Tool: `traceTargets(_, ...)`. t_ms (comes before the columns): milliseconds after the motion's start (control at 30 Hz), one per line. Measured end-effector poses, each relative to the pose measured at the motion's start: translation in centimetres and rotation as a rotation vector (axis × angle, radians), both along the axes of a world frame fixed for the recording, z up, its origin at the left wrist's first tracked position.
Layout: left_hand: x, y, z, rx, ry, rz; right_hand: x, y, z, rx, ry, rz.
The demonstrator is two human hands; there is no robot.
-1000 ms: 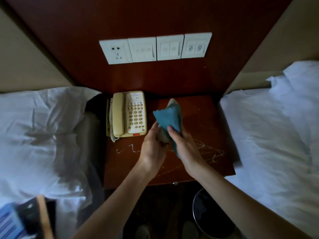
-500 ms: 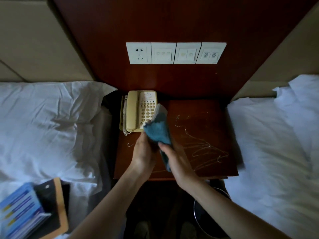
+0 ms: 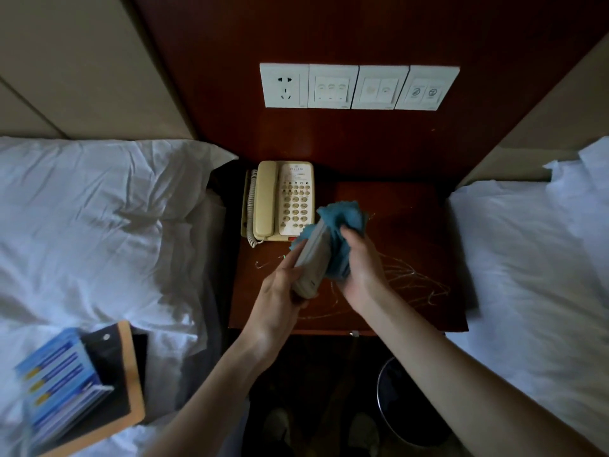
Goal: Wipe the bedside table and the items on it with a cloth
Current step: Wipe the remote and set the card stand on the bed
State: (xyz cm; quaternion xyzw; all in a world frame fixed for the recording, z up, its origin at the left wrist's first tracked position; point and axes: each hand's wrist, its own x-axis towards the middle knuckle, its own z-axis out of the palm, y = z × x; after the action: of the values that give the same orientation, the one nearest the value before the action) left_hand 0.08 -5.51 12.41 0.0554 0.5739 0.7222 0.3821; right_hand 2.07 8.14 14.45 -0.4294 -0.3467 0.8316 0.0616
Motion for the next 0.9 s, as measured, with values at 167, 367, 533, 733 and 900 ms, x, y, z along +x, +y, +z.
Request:
traceTargets(167,1.0,-0.7,0.7,-0.209,0.291,-0.049,0.5,-0.4,-0.3,-0.194,0.04,-0.069)
traceTargets(367,2.0,-0.6,1.0,-0.512,0.647,-0.011,1.3,-3.3,-0.8,-0.286,0.045,0.054)
traceTargets(533,1.1,-0.6,0.6,-0.612,0.685,0.051,2.0,-4.5,-1.3,-0.295,0.066,0.153)
traceTargets(733,0.9,-1.9,0.3,-0.564,0.612,0.043,2.9,-4.7,-2.1,-0.228,0.096,0.277)
traceTargets(900,0.5,-3.4,-0.9,-0.43,0.396,0.062,3.1,-5.0,-2.7,-0.093,0.104,0.307)
